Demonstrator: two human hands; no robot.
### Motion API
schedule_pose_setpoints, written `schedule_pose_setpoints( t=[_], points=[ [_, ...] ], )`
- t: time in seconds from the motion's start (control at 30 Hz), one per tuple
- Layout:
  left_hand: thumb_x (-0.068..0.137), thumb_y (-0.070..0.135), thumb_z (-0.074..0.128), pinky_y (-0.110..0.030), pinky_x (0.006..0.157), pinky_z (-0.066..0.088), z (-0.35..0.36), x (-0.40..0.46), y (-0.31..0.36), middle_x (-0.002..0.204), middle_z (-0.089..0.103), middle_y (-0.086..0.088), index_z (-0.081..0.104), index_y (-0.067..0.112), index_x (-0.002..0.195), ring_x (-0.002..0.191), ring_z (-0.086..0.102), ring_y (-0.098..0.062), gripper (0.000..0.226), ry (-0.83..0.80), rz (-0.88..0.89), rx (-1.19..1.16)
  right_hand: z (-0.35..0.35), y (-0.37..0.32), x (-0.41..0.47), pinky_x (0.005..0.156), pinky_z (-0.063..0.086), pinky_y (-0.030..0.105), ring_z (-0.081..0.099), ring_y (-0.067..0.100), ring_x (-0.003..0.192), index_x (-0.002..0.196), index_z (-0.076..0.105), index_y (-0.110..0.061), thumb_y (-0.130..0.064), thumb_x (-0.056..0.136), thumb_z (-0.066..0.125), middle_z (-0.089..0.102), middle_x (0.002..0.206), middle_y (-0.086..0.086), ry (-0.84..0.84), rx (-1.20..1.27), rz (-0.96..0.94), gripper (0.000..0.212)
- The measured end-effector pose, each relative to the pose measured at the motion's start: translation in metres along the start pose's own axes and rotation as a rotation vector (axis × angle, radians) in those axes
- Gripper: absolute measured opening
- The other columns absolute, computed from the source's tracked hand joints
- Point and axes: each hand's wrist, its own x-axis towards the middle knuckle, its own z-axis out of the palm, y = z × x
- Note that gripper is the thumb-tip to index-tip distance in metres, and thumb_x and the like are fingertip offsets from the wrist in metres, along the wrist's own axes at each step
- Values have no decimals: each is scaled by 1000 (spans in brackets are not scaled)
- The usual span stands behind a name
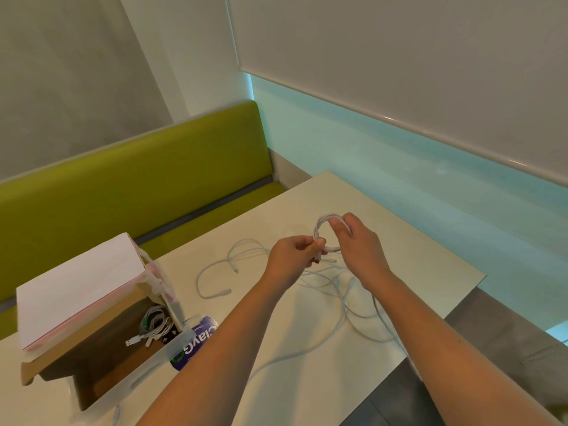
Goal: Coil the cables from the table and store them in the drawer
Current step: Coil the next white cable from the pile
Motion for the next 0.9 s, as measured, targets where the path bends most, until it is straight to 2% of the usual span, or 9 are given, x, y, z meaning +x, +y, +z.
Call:
schedule_pose_setpoints(
  t=[0.07, 0.13, 0.23, 0.4, 0.5, 0.63, 0.73, 0.83, 0.9],
  points=[
    [91, 31, 68, -35, 87, 56, -7, 2, 2, 88, 77, -2, 71, 15, 108, 80, 72, -13, 22, -95, -58, -18, -3, 3, 0, 58, 34, 32, 44, 15, 62, 83, 49, -19, -43, 101, 41, 49, 68, -2, -68, -17, 5, 32],
    [90, 28, 70, -31, 85, 56, -14, 4, 5, 99, 76, -5, 62, 17, 123, 90, 72, -14, 36, -171, -60, 8, -6, 4, 0, 59, 35, 30, 46, 13, 64, 80, 49, -24, -44, 101, 41, 50, 70, -4, -127, -25, 9, 30],
    [91, 26, 69, -22, 78, 56, -21, 7, 11, 106, 73, -4, 63, 20, 129, 93, 68, -10, 39, -182, 21, 23, -7, 6, 0, 60, 35, 31, 47, 15, 64, 75, 46, -27, -48, 100, 41, 51, 69, -3, -185, -60, 14, 34],
    [89, 28, 70, -14, 66, 51, -25, 13, 19, 88, 74, 4, 73, 18, 116, 74, 62, -1, 29, -114, 117, 164, -8, 7, 3, 59, 35, 29, 46, 13, 64, 74, 51, -21, -52, 97, 47, 51, 69, -4, -210, -38, 24, 38],
    [86, 29, 74, -21, 72, 56, -26, 16, 20, 74, 71, -2, 78, 16, 102, 67, 59, -11, 21, -71, 76, 167, -9, 7, 4, 59, 36, 26, 49, 10, 66, 86, 65, -17, -51, 96, 49, 58, 74, -5, -231, -14, 35, 38],
    [88, 26, 73, -33, 82, 57, -29, 17, 11, 79, 75, -10, 79, 17, 85, 67, 66, -15, 11, 102, 32, 160, -12, 16, 5, 59, 38, 22, 51, 1, 57, 103, 69, -23, -31, 91, 64, 60, 76, -1, -229, 176, 99, 15],
    [89, 22, 71, -39, 86, 58, -35, 18, 4, 82, 75, -13, 76, 22, 74, 66, 67, -16, 16, 260, -11, 25, -12, 31, 4, 63, 50, 24, 57, 10, 65, 99, 72, -21, -17, 90, 65, 67, 84, 1, -243, 151, 130, 13],
    [89, 18, 71, -32, 81, 60, -39, 18, 2, 81, 74, -10, 78, 13, 81, 64, 65, -14, 12, 372, -70, -132, -10, 49, 0, 76, 52, 33, 65, 17, 75, 91, 75, -18, -23, 90, 67, 73, 87, 4, -241, 73, 154, 10],
    [89, 15, 70, -27, 77, 59, -42, 18, 2, 82, 73, -10, 77, 6, 86, 63, 63, -14, 12, 419, -104, -236, -6, 60, -2, 75, 50, 29, 66, 16, 81, 92, 76, -16, -28, 89, 69, 73, 88, 2, -249, 20, 171, 15]
  ],
)
